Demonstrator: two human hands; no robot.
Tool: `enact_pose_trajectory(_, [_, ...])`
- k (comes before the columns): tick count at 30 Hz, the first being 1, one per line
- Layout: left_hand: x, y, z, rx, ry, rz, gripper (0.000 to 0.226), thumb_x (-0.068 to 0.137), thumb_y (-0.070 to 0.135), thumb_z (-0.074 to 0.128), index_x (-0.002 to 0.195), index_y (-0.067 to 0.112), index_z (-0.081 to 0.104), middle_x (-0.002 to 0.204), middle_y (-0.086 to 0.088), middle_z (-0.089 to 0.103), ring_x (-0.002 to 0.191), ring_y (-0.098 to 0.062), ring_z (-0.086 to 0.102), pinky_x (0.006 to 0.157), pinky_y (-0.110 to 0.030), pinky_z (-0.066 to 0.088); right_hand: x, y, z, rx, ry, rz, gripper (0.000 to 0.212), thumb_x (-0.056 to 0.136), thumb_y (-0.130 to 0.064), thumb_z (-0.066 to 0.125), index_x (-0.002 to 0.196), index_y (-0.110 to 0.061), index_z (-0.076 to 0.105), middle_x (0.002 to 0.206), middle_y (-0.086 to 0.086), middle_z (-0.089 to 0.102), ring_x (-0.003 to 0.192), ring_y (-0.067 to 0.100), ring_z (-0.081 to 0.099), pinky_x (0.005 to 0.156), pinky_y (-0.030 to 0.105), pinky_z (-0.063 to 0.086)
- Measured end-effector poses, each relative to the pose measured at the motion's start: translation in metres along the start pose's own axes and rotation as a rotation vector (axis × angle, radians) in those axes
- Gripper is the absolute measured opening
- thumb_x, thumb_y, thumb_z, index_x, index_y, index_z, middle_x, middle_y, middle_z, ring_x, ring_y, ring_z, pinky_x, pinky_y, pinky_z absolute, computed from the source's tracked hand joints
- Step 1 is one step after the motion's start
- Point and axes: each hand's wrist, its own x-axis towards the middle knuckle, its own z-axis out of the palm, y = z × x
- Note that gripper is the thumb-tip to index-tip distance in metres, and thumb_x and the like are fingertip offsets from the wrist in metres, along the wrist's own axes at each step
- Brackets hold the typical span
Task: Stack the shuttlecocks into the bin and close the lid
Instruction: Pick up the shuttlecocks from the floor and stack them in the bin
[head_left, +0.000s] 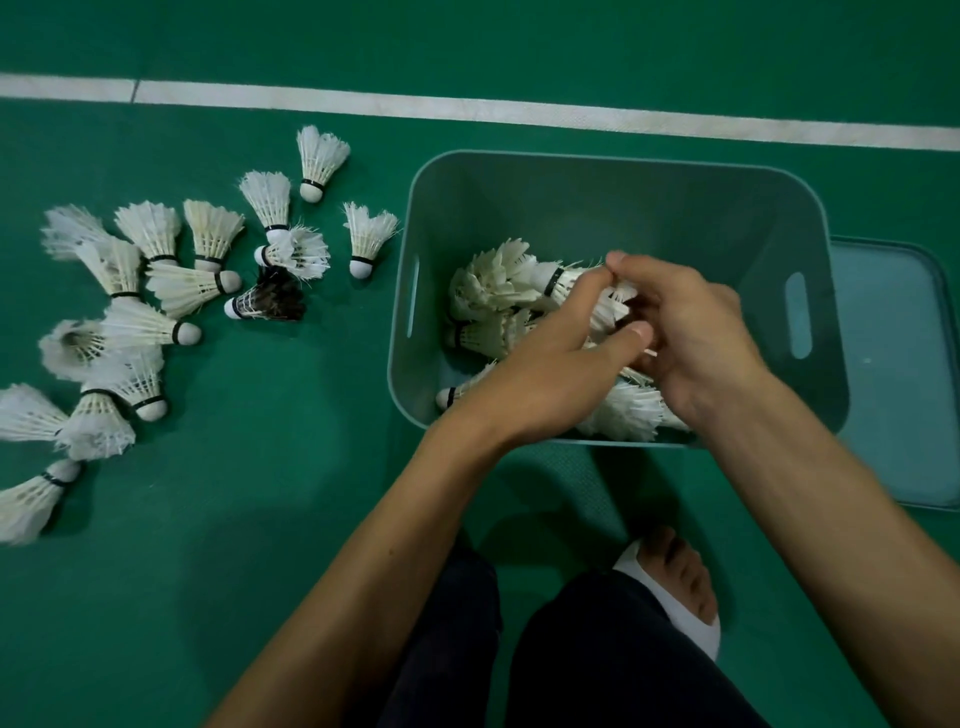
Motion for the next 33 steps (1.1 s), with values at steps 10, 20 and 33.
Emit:
enact_pose_trajectory(10, [-0.008,0.006,-0.021,0.145,0.406,-0.282,0.060,0.101,0.036,0.056,0.143,0.018,0.017,0.113,-0.004,0.062,0.099,-0.029,0.065,0.083,-0.038,0.046,0.030,-0.015,0.033,-0.607,0.113,-0.598,0.019,0.086,-0.019,0.074,0.071,-0.008,0.080,0.073,0.001,0.078,0.075,0.009,0.076,0.077,0.026,0.062])
enact_pose_trajectory(20, [0.046,-0.013,-0.053,0.345,0.258,-0.576,0.084,0.102,0.013,0.055,0.163,0.002,-0.001,0.139,-0.020,0.058,0.123,-0.036,0.063,0.099,-0.046,0.057,0.062,0.001,0.057,-0.788,0.019,-0.460,0.023,0.090,-0.013,0.072,0.068,-0.010,0.079,0.075,-0.013,0.074,0.085,0.005,0.073,0.073,0.023,0.057])
enact_pose_trajectory(33, [0.023,0.009,-0.033,0.398,0.444,-0.237,0.059,0.093,0.006,0.048,0.148,0.028,0.047,0.110,0.000,0.059,0.100,-0.031,0.063,0.083,-0.041,0.055,0.086,-0.010,0.021,-0.287,0.017,0.033,0.015,0.094,-0.003,0.065,0.108,-0.005,0.069,0.116,0.013,0.070,0.081,0.022,0.066,0.054,0.025,0.049])
